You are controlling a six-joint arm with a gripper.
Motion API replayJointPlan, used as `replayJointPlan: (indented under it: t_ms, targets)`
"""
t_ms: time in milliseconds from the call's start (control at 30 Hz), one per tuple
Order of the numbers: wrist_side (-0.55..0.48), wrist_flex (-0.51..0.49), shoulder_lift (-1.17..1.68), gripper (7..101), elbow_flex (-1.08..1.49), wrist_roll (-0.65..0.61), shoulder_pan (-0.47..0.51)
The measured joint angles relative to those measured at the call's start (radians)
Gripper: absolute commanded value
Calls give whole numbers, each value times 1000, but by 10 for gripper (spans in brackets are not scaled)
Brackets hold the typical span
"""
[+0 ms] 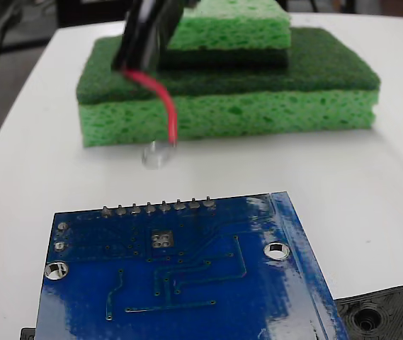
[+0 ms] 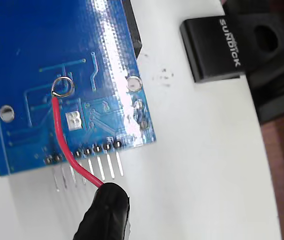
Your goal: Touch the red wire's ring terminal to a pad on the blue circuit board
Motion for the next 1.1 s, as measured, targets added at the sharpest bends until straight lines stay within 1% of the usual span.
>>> replayJointPlan:
  t_ms: [167,267,300,400,500,633,767,867,933,1000,1100]
  targets:
    - [-57,46,109,1003,0,-5,12]
    - [-107,40,215,1003,77,3,31]
    - [-127,21,261,1003,120,6,49]
    - [-233,-6,428,1003,272,29,101]
    - [-328,-40,578,1003,423,32,107]
    - [-400,-87,727,1003,601,3,100]
    - [-410,-87,890,1003,753,-28,95]
    - [-410,-32,1065,1003,868,-46,91]
    - [-422,-38,1149,1003,897,-66,72]
    - [-391,-60,1169,1003,893,-72,46]
    - [-371,-31,1132,1003,914,-80,34]
